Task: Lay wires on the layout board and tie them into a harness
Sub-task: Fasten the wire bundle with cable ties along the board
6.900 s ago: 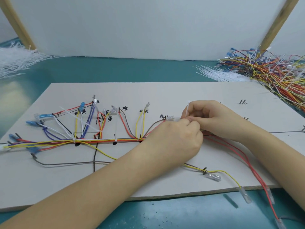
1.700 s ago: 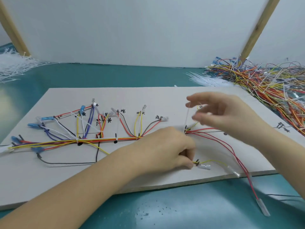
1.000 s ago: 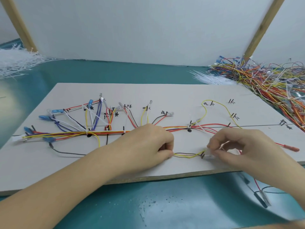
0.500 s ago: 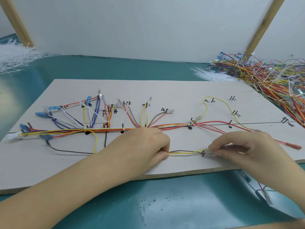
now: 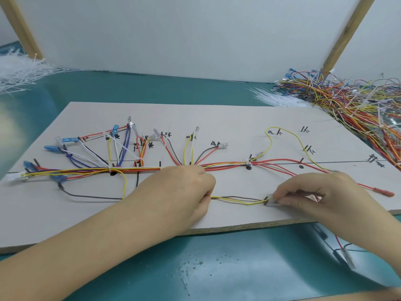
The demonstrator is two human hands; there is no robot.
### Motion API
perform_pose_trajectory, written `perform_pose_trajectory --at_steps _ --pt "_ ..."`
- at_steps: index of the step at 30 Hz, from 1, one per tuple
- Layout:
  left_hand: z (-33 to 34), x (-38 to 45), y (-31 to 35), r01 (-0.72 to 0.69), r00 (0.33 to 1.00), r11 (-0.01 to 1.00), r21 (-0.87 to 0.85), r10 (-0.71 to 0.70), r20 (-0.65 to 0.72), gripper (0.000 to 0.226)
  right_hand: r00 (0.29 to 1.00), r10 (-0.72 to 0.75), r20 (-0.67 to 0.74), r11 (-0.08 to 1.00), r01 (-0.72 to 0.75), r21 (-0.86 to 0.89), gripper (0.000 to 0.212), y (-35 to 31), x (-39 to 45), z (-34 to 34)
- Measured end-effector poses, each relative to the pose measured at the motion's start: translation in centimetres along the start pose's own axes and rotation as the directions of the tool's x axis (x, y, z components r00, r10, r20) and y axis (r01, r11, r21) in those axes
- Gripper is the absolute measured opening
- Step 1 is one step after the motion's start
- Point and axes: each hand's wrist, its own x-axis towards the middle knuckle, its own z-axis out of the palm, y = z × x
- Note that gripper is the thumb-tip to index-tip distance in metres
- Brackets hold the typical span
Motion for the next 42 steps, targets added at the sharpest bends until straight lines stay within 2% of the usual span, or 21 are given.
perform_pose_trajectory --at_steps 3,5,8,10,13,14,15,17,21,23,25,26,29,31,34,36,38,42 --pt "-0.4 -0.6 -0.2 0.020 1.000 1.000 -0.012 -0.021 -0.019 0.011 1.000 0.013 0.017 1.000 -0.013 0.005 0.022 -0.1 0.2 0.2" --pt "-0.2 -0.8 0.2 -0.001 1.000 0.997 0.078 0.000 0.014 0.011 0.999 0.028 0.016 1.000 -0.027 -0.010 0.024 0.0 0.2 0.2" --pt "0.2 -1.0 0.5 -0.016 1.000 0.982 0.190 0.016 -0.002 0.033 0.999 0.008 0.040 0.998 -0.005 -0.068 0.016 -0.4 0.2 0.2" --pt "0.5 -1.2 0.2 -0.048 0.998 0.983 0.175 0.053 -0.024 0.036 0.997 -0.003 0.073 0.995 0.011 -0.100 0.015 -0.5 0.2 0.0" --pt "0.3 -1.0 0.0 -0.078 0.997 0.986 0.148 0.074 0.030 0.026 0.996 0.055 0.069 0.997 -0.059 0.046 0.023 -0.2 0.2 -0.5" --pt "0.1 -0.9 -0.6 -0.045 0.998 0.993 0.113 0.040 0.047 0.018 0.996 0.077 0.036 0.989 -0.081 0.121 0.024 -0.2 0.2 -0.6" --pt "0.0 -0.8 -1.3 -0.015 0.993 0.999 0.042 0.010 0.120 0.011 0.996 0.093 -0.004 0.976 -0.091 0.199 0.025 -0.3 0.4 -0.7" --pt "-0.7 -0.3 -2.3 0.051 0.972 0.986 -0.162 -0.011 0.236 0.012 0.994 0.107 -0.033 0.925 -0.087 0.370 0.031 -0.8 1.0 -0.7" --pt "-1.4 -0.4 -4.2 0.104 0.965 0.921 -0.376 -0.001 0.263 0.020 0.988 0.043 0.146 0.757 -0.128 0.641 0.036 -2.7 3.1 0.6" --pt "-1.5 -0.8 -4.8 0.100 0.968 0.909 -0.404 0.004 0.250 0.021 0.978 -0.011 0.207 0.733 -0.133 0.668 0.049 -3.7 4.5 1.6" --pt "-1.4 -1.0 -5.1 0.109 0.971 0.892 -0.439 -0.002 0.237 0.021 0.977 -0.037 0.209 0.744 -0.113 0.659 0.065 -4.5 5.9 2.6" --pt "-1.4 -1.1 -5.1 0.107 0.975 0.886 -0.451 -0.005 0.222 0.022 0.978 -0.042 0.204 0.759 -0.102 0.643 0.064 -4.9 6.5 3.2" --pt "-1.3 -1.3 -5.0 0.093 0.990 0.868 -0.487 -0.027 0.141 0.022 0.980 -0.057 0.192 0.850 -0.053 0.523 0.039 -5.9 7.6 4.9" --pt "-1.3 -1.4 -4.8 0.073 0.996 0.852 -0.519 -0.032 0.087 0.016 0.974 -0.069 0.216 0.861 -0.052 0.506 0.035 -6.2 7.8 5.7" --pt "-1.1 -1.6 -4.7 0.024 0.999 0.851 -0.524 -0.002 0.041 0.009 0.940 -0.063 0.336 0.762 -0.172 0.624 0.028 -6.3 8.0 6.0" --pt "-1.0 -1.6 -4.8 -0.019 1.000 0.877 -0.480 0.025 0.007 0.008 0.883 -0.076 0.463 0.624 -0.320 0.713 0.018 -6.1 8.1 5.7" --pt "-0.9 -1.7 -4.8 -0.055 0.998 0.898 -0.436 0.056 -0.011 0.005 0.829 -0.097 0.551 0.528 -0.426 0.734 0.014 -5.9 8.3 5.4" --pt "-0.5 -2.1 -4.7 -0.113 0.992 0.931 -0.346 0.126 0.015 0.007 0.784 -0.089 0.614 0.435 -0.524 0.732 0.021 -5.8 8.6 5.3"
